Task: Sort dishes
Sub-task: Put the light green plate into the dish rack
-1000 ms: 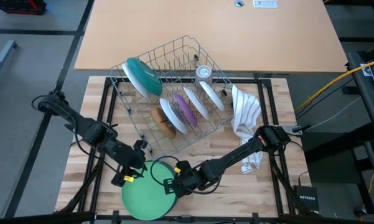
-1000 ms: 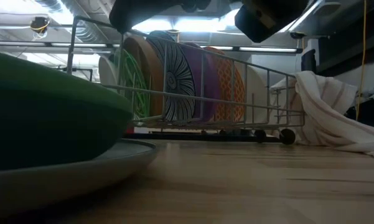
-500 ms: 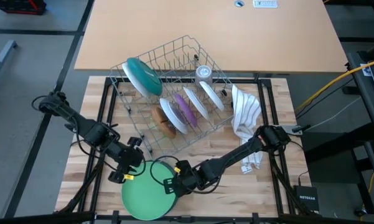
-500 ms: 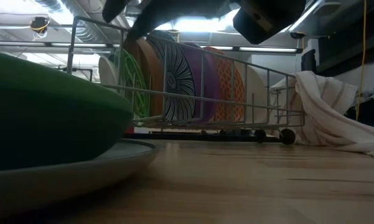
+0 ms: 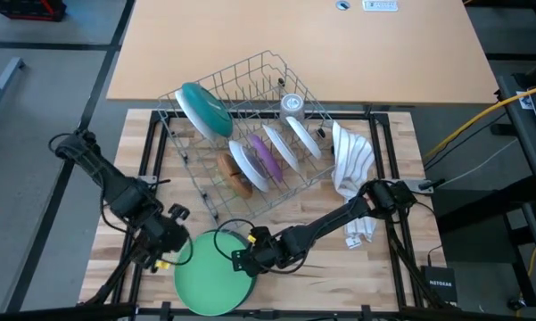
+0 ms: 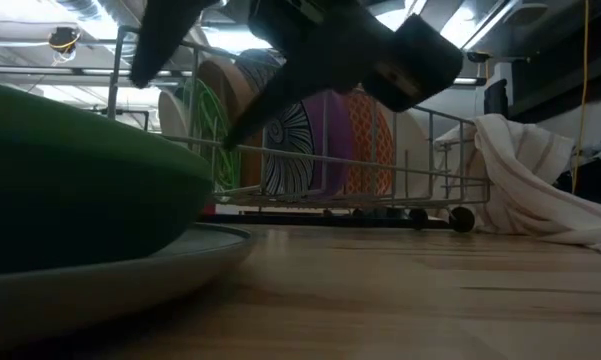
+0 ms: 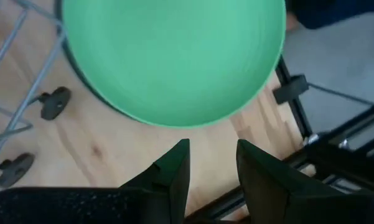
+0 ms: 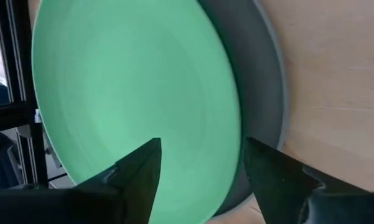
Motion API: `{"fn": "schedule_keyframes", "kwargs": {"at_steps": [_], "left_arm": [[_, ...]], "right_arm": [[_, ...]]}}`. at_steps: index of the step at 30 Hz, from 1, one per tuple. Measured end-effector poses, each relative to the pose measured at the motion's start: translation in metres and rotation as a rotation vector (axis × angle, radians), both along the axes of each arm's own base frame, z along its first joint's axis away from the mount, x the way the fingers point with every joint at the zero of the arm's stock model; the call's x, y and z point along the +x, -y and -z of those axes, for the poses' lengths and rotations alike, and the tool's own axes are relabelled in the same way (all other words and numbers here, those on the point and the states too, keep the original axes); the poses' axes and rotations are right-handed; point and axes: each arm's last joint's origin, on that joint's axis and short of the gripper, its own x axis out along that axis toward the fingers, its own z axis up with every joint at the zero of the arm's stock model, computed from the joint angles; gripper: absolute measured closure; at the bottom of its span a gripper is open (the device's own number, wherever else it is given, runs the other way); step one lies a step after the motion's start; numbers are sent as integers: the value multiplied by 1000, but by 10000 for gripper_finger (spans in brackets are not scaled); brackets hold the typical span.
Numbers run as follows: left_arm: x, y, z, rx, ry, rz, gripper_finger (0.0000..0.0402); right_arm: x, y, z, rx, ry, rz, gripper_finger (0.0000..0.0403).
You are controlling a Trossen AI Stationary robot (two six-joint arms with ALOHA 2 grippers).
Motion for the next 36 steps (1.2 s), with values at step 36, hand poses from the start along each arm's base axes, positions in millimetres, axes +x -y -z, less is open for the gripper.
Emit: {"fn": "schedule_keyframes", "kwargs": {"at_steps": [36], "left_arm": [[-35, 39, 129, 200, 373, 890, 282]], "right_arm": [[3, -4, 6, 47, -2, -30, 171]]}}
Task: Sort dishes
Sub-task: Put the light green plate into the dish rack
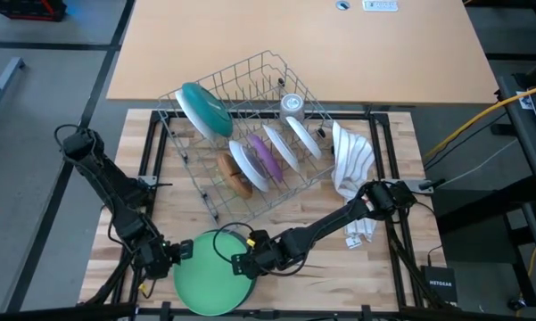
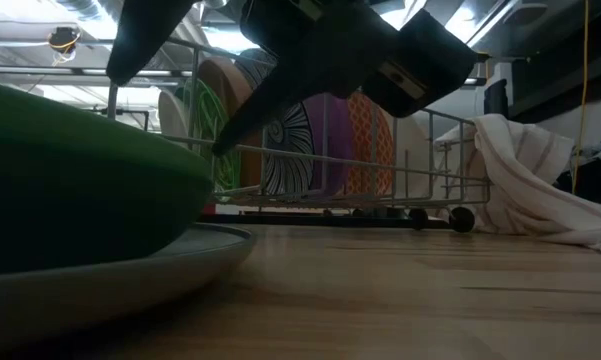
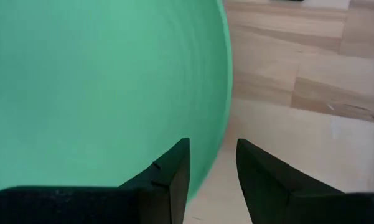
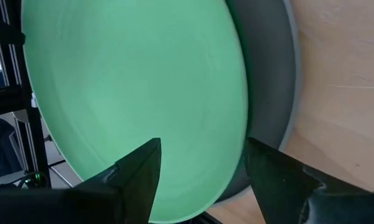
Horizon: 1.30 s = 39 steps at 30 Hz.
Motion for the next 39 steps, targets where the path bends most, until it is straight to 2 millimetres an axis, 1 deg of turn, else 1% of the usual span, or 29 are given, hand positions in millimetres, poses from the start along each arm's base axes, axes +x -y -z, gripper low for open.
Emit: {"fn": "schedule_keyframes", "kwargs": {"at_steps": [5, 8, 13, 15, 17, 22, 24, 29, 32, 36, 39], "left_arm": [[-2, 4, 0, -6, 34, 63, 282], [-1, 5, 8, -2, 59, 112, 282], [-1, 5, 25, 80, 32, 183, 282], [0, 6, 28, 95, 41, 196, 288], [1, 6, 28, 108, 52, 213, 303], [2, 6, 26, 116, 63, 194, 373], [4, 9, 22, 100, 74, 178, 390], [9, 16, 9, 57, 87, 136, 380], [12, 20, 2, 20, 89, 95, 387], [12, 22, -1, -34, 50, 33, 394], [12, 23, -2, -67, 13, 10, 379]], "right_arm": [[0, 0, 0, 2, 3, 0, 171], [0, 0, 0, -4, 6, 4, 171], [1, 0, 0, -3, 8, 4, 171], [1, 0, -1, 1, 16, 4, 171], [2, -1, -1, 6, 25, 4, 171], [4, -2, -3, 18, 47, 3, 171], [3, -2, -3, 30, 42, -6, 171], [2, -4, -3, 80, 16, -49, 171], [2, -4, -3, 92, 8, -60, 171], [2, -4, -3, 92, 8, -60, 171], [2, -4, -3, 92, 8, -59, 171]]}}
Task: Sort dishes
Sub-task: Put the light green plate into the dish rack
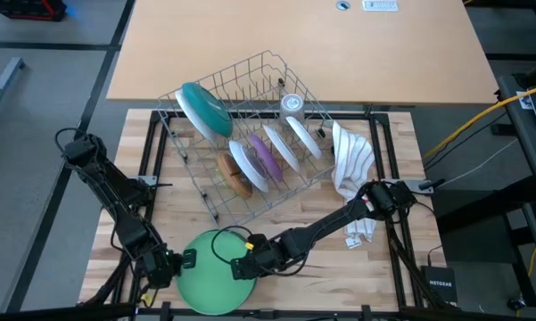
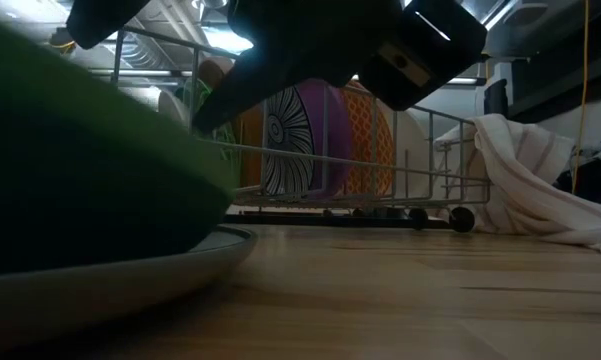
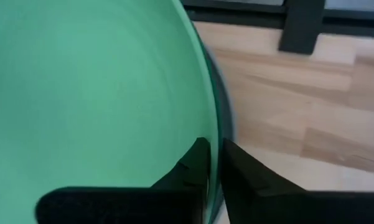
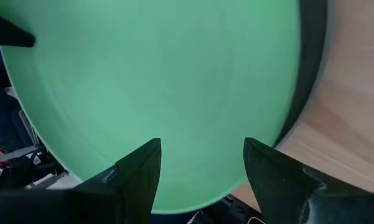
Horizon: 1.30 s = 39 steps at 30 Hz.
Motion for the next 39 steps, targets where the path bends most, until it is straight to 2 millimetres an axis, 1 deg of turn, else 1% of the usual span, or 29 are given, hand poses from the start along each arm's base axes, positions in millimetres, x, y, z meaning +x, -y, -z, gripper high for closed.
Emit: {"fn": "schedule_keyframes", "kwargs": {"at_steps": [5, 10, 18, 22, 25, 30, 39], "left_arm": [[-1, 0, 0, -10, -15, -3, 350], [0, 1, 2, -10, -24, 20, 342], [2, 7, 19, 34, -83, 46, 367], [4, 9, 24, 52, -82, 70, 370], [4, 9, 23, 53, -78, 80, 372], [3, 8, 22, 49, -80, 70, 395], [7, 11, 14, 7, -110, 31, 398]], "right_arm": [[0, 0, 0, 0, 0, 0, 171], [0, 0, 0, 0, 0, 0, 171], [0, 0, 0, -1, 0, 0, 171], [0, 0, 0, 0, 1, 0, 171], [0, 0, 0, 0, 1, 0, 171], [0, 0, 0, -1, 0, 0, 171], [0, 0, 0, -1, 0, 0, 171]]}}
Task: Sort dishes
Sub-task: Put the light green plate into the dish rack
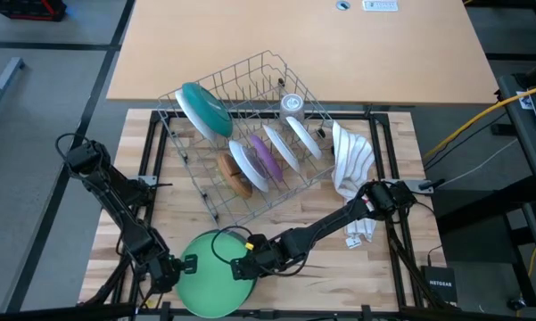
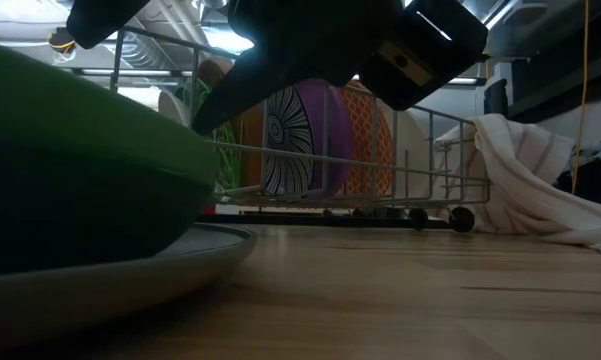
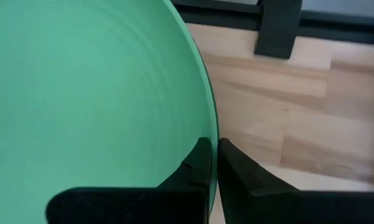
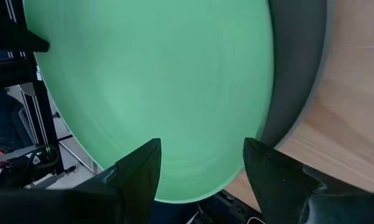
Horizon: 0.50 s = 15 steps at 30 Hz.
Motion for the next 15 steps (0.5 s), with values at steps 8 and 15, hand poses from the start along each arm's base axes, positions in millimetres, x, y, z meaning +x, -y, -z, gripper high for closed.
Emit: {"fn": "schedule_keyframes", "kwargs": {"at_steps": [8, 15], "left_arm": [[11, -7, -3, -101, -147, -67, 400], [27, -17, -5, -179, -181, -138, 400]], "right_arm": [[2, -1, -2, 16, 33, 0, 171], [1, 0, -1, 5, 15, 2, 171]]}}
